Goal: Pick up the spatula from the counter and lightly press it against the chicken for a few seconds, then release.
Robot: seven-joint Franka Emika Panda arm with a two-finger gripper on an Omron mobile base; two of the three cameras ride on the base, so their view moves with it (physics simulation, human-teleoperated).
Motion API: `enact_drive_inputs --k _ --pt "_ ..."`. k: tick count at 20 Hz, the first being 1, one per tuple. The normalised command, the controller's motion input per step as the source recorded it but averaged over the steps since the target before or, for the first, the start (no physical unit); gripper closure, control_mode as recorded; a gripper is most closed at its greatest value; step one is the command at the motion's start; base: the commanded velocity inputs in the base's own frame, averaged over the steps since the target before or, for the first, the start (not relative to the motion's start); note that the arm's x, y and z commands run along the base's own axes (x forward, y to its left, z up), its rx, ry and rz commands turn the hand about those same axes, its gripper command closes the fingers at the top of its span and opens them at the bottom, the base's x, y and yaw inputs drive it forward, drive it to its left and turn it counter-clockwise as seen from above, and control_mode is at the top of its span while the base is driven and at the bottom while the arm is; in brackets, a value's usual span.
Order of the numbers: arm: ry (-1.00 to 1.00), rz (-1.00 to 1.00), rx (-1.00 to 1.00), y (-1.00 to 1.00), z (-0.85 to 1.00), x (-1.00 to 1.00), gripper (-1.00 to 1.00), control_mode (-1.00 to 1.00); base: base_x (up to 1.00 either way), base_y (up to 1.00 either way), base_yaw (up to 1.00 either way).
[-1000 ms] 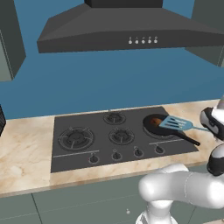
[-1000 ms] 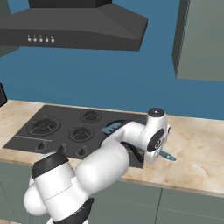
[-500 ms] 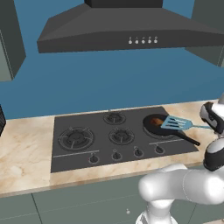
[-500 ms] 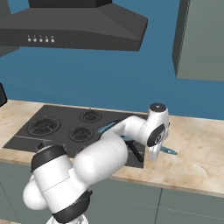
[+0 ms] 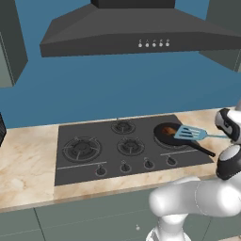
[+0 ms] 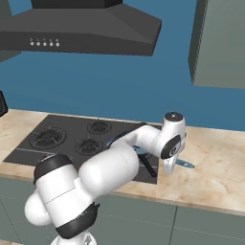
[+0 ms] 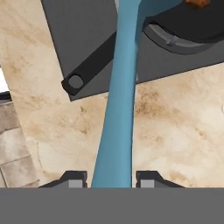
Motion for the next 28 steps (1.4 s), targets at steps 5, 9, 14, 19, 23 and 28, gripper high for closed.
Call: enact_drive_inputs --k 5,9,14,19,23,28 --pt "0.0 -0.04 0.0 0.07 0.03 0.14 1.0 -1.0 0.0 0.0 0.0" --pt "0.0 -0.01 0.0 0.14 0.0 0.09 1.0 -1.0 0.0 0.0 0.0" --pt "0.0 0.0 0.0 0.06 0.0 0.19 1.0 -1.0 0.0 0.0 0.0" --pt "0.0 -0.03 0.0 0.0 0.0 0.29 1.0 -1.0 0.0 0.0 0.0" --pt "0.0 -0.06 0.0 0.0 0.0 0.15 1.0 -1.0 0.0 0.0 0.0" --pt "0.0 -0.04 0.0 0.0 0.0 0.1 1.0 -1.0 0.0 0.0 0.0"
